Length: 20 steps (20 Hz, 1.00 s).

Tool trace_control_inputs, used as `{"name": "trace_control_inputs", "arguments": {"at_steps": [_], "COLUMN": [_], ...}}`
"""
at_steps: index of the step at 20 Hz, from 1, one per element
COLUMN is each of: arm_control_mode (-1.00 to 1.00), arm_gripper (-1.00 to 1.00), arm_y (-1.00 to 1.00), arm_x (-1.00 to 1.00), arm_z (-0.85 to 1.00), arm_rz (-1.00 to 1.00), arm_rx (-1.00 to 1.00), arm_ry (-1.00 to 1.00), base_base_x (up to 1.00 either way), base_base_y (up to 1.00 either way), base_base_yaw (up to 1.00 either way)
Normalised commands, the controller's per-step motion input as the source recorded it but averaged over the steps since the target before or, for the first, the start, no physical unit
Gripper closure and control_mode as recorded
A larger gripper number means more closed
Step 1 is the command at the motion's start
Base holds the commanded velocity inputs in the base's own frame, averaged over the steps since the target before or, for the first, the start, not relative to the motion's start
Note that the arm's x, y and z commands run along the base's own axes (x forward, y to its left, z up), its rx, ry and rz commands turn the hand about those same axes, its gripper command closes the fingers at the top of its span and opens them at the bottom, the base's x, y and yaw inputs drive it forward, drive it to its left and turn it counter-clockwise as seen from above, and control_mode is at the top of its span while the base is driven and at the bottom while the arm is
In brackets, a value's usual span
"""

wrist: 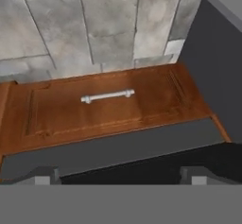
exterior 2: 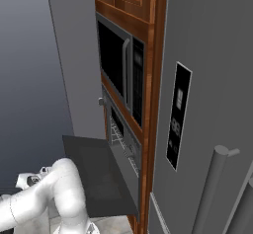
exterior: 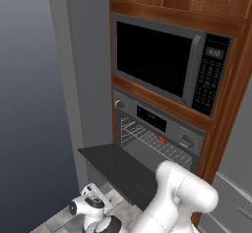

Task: Place the fish on the rack of the oven, and slide the rack back inside. Close the oven door.

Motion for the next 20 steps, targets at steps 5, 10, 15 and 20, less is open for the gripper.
{"name": "trace_control_inputs", "arguments": {"at_steps": [5, 10, 15, 20], "arm_control_mode": [-1.00, -1.00, -1.00, -1.00], "arm_gripper": [-1.00, -1.00, -1.00, -1.00], "arm_y": [0.54, 0.38, -0.08, -0.49], "arm_x": [0.69, 0.65, 0.22, 0.01], "arm_z": [-1.00, -1.00, -1.00, -1.00], "arm_rz": [0.00, 0.00, -0.09, -0.18], "arm_rx": [-0.37, -0.40, -0.42, -0.43], "arm_ry": [0.00, 0.00, -0.14, -0.22], "base_base_x": [0.00, 0.00, 0.00, 0.00], "base_base_y": [0.00, 0.00, 0.00, 0.00], "base_base_yaw": [0.00, 0.00, 0.00, 0.00]}}
